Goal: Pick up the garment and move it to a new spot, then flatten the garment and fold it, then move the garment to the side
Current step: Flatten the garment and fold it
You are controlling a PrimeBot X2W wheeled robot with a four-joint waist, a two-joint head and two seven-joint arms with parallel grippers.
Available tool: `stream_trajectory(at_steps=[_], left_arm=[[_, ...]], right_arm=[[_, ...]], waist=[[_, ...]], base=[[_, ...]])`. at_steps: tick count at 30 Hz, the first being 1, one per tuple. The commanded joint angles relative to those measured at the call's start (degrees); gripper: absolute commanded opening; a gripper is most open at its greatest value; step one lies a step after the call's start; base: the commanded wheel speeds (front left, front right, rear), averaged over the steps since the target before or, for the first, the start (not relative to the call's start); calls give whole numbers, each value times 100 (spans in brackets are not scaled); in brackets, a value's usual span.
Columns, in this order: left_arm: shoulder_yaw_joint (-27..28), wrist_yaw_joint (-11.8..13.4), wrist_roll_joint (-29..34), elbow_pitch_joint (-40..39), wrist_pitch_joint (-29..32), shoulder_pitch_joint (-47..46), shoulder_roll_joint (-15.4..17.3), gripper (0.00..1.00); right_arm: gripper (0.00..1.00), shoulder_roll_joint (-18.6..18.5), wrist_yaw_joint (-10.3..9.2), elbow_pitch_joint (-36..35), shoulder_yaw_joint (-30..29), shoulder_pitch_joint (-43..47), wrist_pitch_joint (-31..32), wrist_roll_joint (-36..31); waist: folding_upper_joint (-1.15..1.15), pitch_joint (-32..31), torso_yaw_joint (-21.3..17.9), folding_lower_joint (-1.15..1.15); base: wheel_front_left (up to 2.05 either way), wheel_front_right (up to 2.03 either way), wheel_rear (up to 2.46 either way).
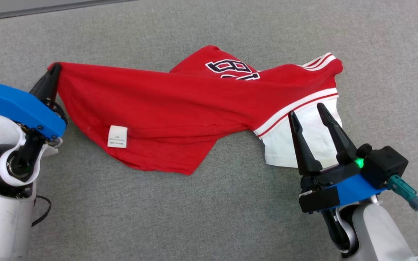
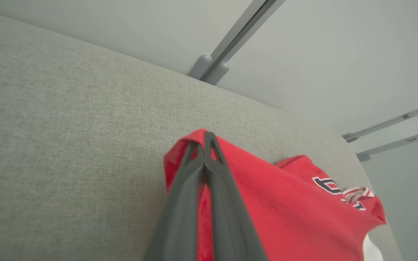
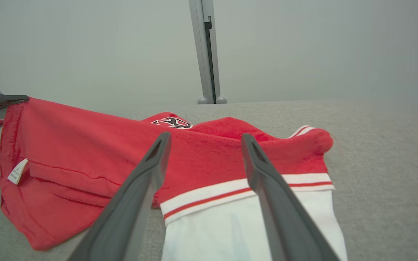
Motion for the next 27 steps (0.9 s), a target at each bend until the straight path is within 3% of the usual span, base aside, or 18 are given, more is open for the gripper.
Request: stream_trajectory(at_steps=[1, 5, 6, 7, 11, 14, 18, 24, 27], left_arm=[[-13, -82, 138, 331, -228, -201, 29, 0], [-151, -261, 586, 999, -824, -441, 81, 0], [-195, -304, 664, 1124, -993, -460, 29, 80], [-227, -367, 712, 1235, -1181, -466, -46, 100], [-383, -667, 937, 1475, -2045, -255, -328, 100], [-308, -870, 782, 1583, -2782, 34, -725, 100], [-364, -993, 893, 1635, -3562, 508, -1006, 100], [-293, -842, 1216, 1461, -4028, 1089, -1104, 100], [-149, -520, 1680, 1189, -4109, 1578, -1070, 100]], right_arm=[[100, -7, 3, 19, 41, -109, -57, 27], [100, -8, 3, 119, 70, -196, -106, 44], [100, -7, 3, 141, 60, -199, -107, 42], [100, -8, 3, 174, 29, -187, -117, 34], [100, -7, 3, 227, -145, -128, -73, -40], [100, -9, 3, 209, -341, -39, -14, -133], [100, -9, 3, 140, -556, 122, 121, -207], [100, -8, 3, 52, -832, 411, 321, -254], [100, -8, 3, 43, -1043, 677, 472, -315]], waist=[[0, 76, -15, -1], [0, 131, -27, -1], [0, 117, -12, -1], [0, 84, 16, -1], [0, -107, 159, -1], [0, -330, 288, -1], [0, -670, 432, -1], [0, -1089, 574, -1], [0, -1369, 624, -1]], base=[[0, 0, 0], [0, 0, 0], [0, 0, 0], [0, 0, 0], [0, 0, 0], [0, 0, 0], [0, 0, 0], [0, 0, 0], [0, 0, 0]])
